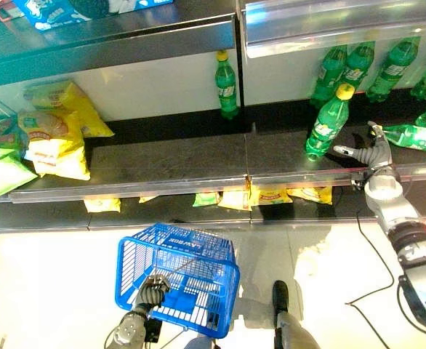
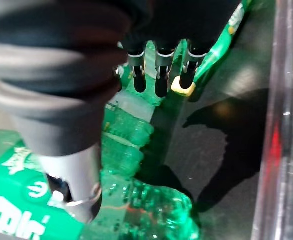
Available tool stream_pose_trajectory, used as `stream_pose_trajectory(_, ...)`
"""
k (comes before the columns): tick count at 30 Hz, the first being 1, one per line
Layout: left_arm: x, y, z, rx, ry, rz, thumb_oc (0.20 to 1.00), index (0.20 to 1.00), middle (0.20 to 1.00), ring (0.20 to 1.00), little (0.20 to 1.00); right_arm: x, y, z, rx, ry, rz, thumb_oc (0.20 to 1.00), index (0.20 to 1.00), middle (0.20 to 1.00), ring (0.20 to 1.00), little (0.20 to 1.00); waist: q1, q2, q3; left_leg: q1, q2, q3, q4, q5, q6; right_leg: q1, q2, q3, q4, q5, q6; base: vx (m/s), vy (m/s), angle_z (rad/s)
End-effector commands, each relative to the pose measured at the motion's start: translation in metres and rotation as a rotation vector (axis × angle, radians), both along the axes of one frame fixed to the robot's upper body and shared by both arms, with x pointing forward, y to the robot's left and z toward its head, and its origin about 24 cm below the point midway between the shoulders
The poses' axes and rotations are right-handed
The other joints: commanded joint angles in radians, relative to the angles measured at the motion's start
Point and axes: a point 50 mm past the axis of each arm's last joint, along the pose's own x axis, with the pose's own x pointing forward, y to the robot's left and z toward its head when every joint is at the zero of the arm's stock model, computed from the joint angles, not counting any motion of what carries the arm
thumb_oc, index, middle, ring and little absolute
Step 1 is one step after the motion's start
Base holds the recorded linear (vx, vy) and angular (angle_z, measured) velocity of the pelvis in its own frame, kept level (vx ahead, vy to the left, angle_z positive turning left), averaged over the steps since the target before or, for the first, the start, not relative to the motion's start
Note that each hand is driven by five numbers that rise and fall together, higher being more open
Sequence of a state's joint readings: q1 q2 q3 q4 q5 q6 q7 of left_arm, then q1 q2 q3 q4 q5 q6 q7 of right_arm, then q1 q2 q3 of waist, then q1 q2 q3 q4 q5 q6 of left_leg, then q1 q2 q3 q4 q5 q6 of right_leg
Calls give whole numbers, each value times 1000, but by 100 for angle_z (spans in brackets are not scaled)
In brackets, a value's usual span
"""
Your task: Pick up the snacks into the basket
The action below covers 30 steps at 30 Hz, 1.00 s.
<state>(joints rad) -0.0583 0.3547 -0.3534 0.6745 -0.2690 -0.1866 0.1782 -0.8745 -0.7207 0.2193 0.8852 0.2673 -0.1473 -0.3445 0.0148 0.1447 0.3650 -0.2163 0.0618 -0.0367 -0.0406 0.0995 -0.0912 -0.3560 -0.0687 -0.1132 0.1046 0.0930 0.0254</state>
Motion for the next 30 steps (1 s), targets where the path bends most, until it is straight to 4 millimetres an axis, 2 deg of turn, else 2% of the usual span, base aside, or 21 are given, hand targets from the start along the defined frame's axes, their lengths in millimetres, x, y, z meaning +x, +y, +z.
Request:
stream_pose_trajectory(1, -3, 11, 6, 49, -38, -25, 200, 200, 200, 200, 200, 7, 12, 38, -35, -107, 52, 1000, 1000, 1000, 1000, 1000, 11, -51, -28, -57, -22, -4, 62, -29, 9, -15, -51, 45, 106, -135, 96, 0, 0, 0)
stream_pose_trajectory(11, -1, 10, 6, 59, -38, -35, 200, 200, 200, 200, 200, 8, 16, 26, -37, -71, 67, 1000, 1000, 1000, 1000, 1000, 12, -50, -25, -65, -25, -8, 68, -31, 11, -24, -52, 44, 120, -142, 95, 2, -1, 1)
stream_pose_trajectory(17, 0, 9, 8, 61, -44, -41, 200, 200, 200, 200, 200, 12, 21, 33, -54, -74, 83, 1000, 1000, 1000, 1000, 1000, 14, -46, -23, -69, -26, -7, 69, -33, 11, -30, -54, 48, 122, -141, 95, 2, 0, 1)
stream_pose_trajectory(30, 3, 6, 8, 60, -43, -52, 200, 200, 200, 200, 200, 24, 50, 40, -95, -54, 164, 1000, 1000, 1000, 1000, 1000, 20, -40, -20, -76, -28, -8, 70, -30, 10, -41, -56, 48, 133, -143, 93, 0, 0, 0)
